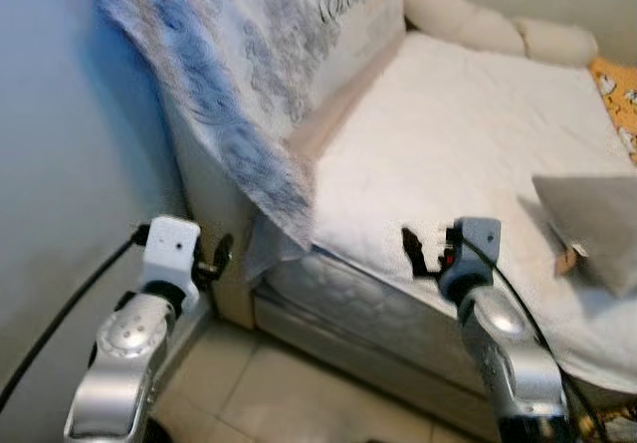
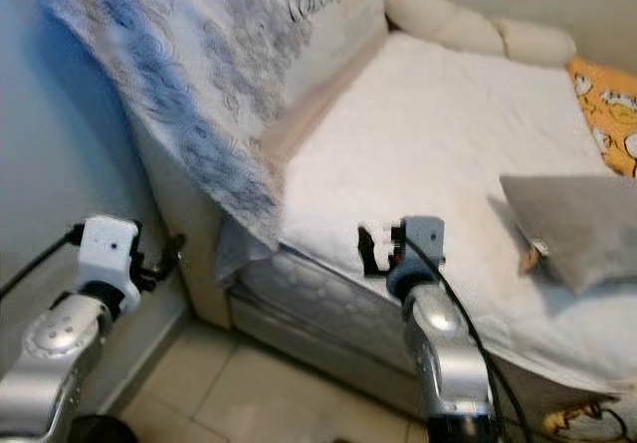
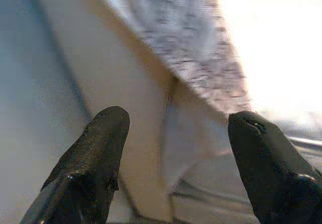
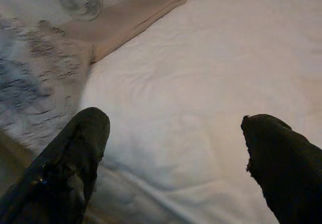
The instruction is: Clean up the room
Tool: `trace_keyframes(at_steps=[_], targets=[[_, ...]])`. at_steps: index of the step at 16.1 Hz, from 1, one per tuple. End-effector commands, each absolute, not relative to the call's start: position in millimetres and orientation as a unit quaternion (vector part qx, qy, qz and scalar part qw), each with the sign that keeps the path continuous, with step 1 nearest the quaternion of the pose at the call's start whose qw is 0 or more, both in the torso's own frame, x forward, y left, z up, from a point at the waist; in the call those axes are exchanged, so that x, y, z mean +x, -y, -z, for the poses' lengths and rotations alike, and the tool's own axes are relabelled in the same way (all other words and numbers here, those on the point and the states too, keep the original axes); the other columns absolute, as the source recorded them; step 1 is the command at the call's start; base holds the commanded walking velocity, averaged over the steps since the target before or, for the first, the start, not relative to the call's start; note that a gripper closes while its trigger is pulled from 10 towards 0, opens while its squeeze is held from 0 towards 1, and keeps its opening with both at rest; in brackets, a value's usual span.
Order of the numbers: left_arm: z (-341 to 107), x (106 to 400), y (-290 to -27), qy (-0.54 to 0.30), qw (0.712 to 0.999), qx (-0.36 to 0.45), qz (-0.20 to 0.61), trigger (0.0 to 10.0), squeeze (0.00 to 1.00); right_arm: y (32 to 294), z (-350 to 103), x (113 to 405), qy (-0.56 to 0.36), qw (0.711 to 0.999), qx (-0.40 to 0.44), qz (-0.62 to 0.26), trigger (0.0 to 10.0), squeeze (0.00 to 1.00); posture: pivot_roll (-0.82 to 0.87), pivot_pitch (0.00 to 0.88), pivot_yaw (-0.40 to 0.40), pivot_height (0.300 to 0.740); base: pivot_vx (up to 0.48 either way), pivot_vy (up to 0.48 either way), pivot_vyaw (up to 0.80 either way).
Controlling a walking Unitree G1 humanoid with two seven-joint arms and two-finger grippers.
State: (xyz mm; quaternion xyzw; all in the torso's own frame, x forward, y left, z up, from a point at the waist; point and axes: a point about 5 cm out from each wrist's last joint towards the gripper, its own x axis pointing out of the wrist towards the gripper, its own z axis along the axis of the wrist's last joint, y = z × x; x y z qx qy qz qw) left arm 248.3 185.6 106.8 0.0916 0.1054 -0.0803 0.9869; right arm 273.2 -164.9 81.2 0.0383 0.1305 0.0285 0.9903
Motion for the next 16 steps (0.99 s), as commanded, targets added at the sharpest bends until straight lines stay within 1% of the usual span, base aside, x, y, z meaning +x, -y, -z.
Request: trace_keyframes(at_steps=[1, 3, 4, 9, 13, 16], targets=[[-105.9, 248.7, -181.7, -0.104, 0.986, 0.095, 0.087, 10.0, 0.00, 169.4, -76.9, 271.6, -0.136, 0.990, 0.034, -0.016, 10.0, 1.00, 0.12, 0.000, -0.039, 0.740, 0.000, -0.480, 0.00], [-106.1, 250.3, -181.1, -0.101, 0.986, 0.097, 0.088, 10.0, 0.00, 171.0, -74.8, 271.4, -0.137, 0.990, 0.033, -0.007, 10.0, 1.00, 0.12, 0.000, -0.043, 0.740, 0.000, -0.480, 0.00], [-106.0, 250.7, -181.2, -0.101, 0.986, 0.098, 0.087, 10.0, 0.00, 170.8, -72.8, 271.1, -0.141, 0.989, 0.033, -0.007, 10.0, 1.00, 0.12, 0.000, -0.041, 0.740, 0.000, -0.480, -0.53], [-104.2, 250.6, -180.3, -0.099, 0.985, 0.105, 0.093, 10.0, 0.00, 169.5, -69.9, 270.3, -0.138, 0.990, 0.034, -0.005, 10.0, 1.00, 0.12, 0.000, -0.040, 0.740, 0.000, -0.424, -0.77], [-104.9, 254.0, -179.9, -0.090, 0.988, 0.098, 0.080, 10.0, 0.00, 169.6, -69.3, 271.0, -0.135, 0.990, 0.030, -0.004, 10.0, 1.00, 0.12, 0.000, -0.040, 0.740, 0.000, 0.000, -0.74], [-105.5, 254.6, -179.8, -0.088, 0.987, 0.104, 0.086, 10.0, 0.00, 167.9, -71.0, 271.6, -0.127, 0.991, 0.027, -0.015, 10.0, 1.00, 0.12, 0.000, -0.039, 0.740, 0.000, 0.000, 0.00]])
